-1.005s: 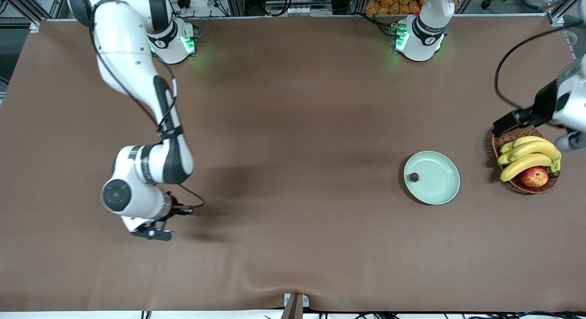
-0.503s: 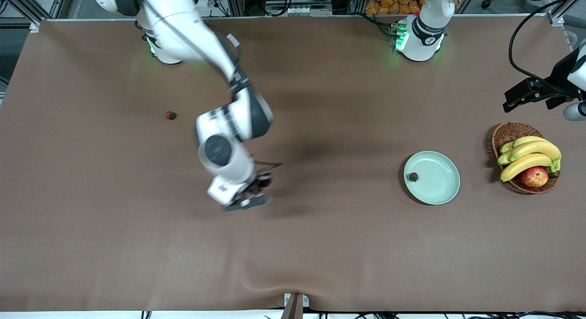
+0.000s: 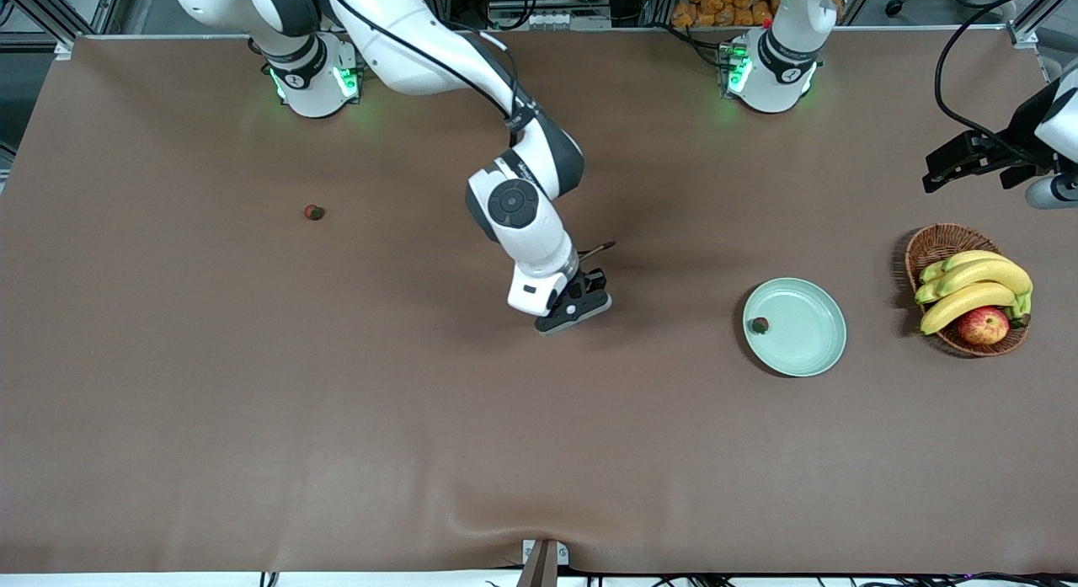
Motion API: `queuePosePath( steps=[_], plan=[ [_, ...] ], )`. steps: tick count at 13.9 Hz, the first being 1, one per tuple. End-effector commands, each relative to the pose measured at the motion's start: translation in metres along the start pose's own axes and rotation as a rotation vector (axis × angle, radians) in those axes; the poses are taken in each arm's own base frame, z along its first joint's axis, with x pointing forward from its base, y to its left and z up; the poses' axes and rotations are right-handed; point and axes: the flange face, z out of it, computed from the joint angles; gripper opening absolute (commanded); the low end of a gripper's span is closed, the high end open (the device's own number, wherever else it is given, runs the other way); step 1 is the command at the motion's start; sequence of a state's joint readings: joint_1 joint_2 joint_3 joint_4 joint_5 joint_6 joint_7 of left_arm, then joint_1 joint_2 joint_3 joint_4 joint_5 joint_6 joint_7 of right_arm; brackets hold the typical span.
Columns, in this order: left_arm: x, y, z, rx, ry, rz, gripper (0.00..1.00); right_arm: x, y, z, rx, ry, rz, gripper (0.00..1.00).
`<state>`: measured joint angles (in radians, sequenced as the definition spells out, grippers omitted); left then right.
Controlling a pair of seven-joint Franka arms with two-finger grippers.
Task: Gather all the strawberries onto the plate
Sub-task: 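Carry the second strawberry mid-table while the left gripper withdraws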
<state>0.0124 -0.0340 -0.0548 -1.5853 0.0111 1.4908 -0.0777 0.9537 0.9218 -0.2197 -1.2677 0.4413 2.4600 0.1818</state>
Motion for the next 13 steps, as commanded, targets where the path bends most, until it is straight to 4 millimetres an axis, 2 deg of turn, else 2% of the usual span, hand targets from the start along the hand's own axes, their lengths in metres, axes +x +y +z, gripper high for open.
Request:
queuePosePath(
  steps=[1,3,4,5,9,11,13],
  plan=[
    [-0.001,0.003,0.004,-0.022,-0.004,0.020,1.00,-0.002,-0.017,0.020,0.024,0.006,-0.024,0.00],
    [0.000,0.003,0.005,-0.022,-0.002,0.020,1.00,-0.006,-0.014,0.029,0.018,-0.002,-0.031,0.00],
    [0.001,0.003,0.006,-0.022,-0.005,0.020,1.00,-0.005,-0.013,0.028,0.018,-0.002,-0.029,0.31],
    [0.001,0.004,0.006,-0.022,-0.005,0.022,1.00,-0.004,-0.012,0.028,0.015,-0.001,-0.030,0.99],
    [0.004,0.006,0.011,-0.023,-0.013,0.013,1.00,0.010,-0.009,-0.002,0.024,0.022,-0.022,1.00],
    [0.007,0.012,0.014,-0.061,-0.012,0.011,1.00,0.025,0.021,-0.022,0.014,0.016,0.024,1.00],
    [0.021,0.028,0.035,-0.136,-0.043,-0.024,1.00,0.042,0.067,-0.053,0.001,-0.029,0.089,1.00]
  ],
)
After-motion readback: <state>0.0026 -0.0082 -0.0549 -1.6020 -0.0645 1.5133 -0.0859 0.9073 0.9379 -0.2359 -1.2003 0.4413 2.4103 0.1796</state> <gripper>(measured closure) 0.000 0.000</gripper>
